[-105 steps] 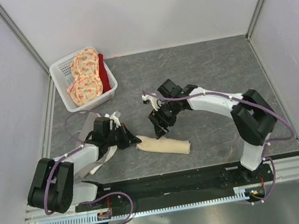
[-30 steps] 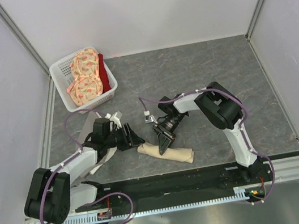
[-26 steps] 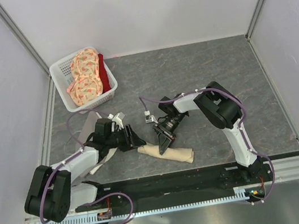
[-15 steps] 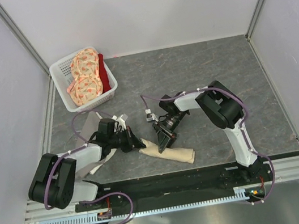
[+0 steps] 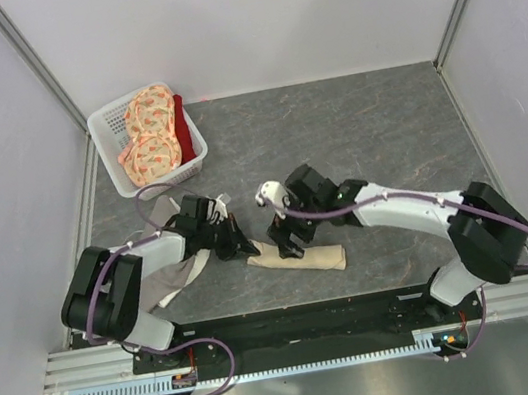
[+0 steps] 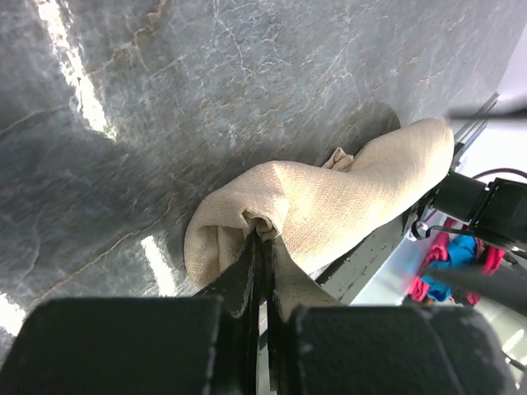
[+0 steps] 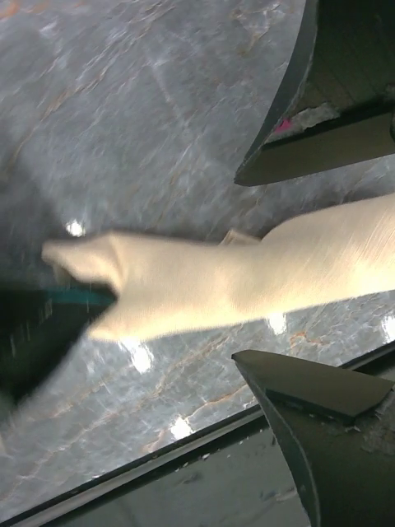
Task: Fold the napkin, place the utensils inside, and roll it up
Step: Roll the napkin with the utensil
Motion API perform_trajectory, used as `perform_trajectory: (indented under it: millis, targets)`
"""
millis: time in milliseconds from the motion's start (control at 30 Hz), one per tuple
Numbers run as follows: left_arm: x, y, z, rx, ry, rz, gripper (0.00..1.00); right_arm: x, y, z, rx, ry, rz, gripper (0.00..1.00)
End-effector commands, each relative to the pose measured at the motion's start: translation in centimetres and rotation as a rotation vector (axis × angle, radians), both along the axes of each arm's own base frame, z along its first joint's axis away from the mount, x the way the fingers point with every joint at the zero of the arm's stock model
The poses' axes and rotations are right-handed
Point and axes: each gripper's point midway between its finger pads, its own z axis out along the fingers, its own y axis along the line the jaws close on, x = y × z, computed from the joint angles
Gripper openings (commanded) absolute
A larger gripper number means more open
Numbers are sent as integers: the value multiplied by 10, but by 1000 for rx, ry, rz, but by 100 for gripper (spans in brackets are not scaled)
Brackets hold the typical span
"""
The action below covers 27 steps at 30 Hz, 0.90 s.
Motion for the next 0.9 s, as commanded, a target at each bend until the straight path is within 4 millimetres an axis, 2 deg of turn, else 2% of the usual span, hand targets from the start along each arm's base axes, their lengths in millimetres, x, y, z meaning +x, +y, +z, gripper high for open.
perform_trajectory:
  millis: [0, 33, 100, 133, 233, 433, 567, 600, 633, 700, 733, 833, 867]
  targets:
    - [-4, -4, 0, -3, 65, -60, 2, 15, 1, 3, -72, -319, -24, 90]
    - [-5, -3, -1, -1, 78, -64, 2, 6, 2, -3, -92, -334, -3, 91]
    - [-3, -5, -1, -3, 88, -71, 2, 5, 1, -7, -128, -381, 2, 92]
    - [-1, -5, 0, -3, 86, -75, 2, -4, 4, -11, -132, -383, 31, 92]
    - [3, -7, 1, -5, 83, -76, 2, -5, 4, -18, -169, -412, 36, 92]
    - [6, -9, 1, -8, 88, -84, 2, -14, 5, -41, -214, -341, 79, 89]
    - [7, -9, 3, -9, 74, -86, 2, -18, -1, -64, -293, -254, 96, 82]
    - [8, -9, 4, -10, 68, -88, 2, -17, 1, -64, -295, -242, 93, 79]
    - [9, -9, 6, -12, 55, -94, 2, -18, -1, -67, -290, -207, 87, 73]
    - [12, -9, 11, -8, 27, -86, 14, -21, 0, -70, -277, -136, 96, 67]
    - [14, -8, 14, -5, 10, -81, 28, -23, 1, -70, -238, -69, 97, 60]
    - [21, -3, 23, 21, -53, -60, 52, -31, 4, -67, -154, 92, 124, 50]
    - [25, 0, 25, 41, -72, -43, 55, -36, 2, -69, -146, 148, 133, 49]
